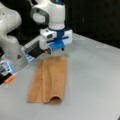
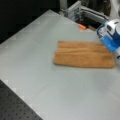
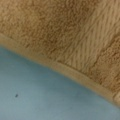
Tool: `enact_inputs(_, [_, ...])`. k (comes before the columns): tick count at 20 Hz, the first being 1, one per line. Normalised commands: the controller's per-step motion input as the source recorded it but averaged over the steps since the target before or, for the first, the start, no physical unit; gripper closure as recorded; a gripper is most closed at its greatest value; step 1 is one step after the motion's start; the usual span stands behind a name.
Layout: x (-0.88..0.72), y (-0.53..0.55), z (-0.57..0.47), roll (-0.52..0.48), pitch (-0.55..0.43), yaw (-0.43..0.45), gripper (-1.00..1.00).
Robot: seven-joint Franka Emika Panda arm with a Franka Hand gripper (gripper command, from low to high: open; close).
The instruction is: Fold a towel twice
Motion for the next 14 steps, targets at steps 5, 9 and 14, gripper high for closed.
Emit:
enact_inputs(5, [0.46, 0.21, -0.01, -0.245, 0.104, -0.007, -1.0])
enact_inputs(9, [0.33, 0.29, 0.04, -0.12, 0.086, -0.058, -1.0])
enact_inputs(14, [0.24, 0.31, 0.0, -0.071, 0.098, -0.077, -1.0])
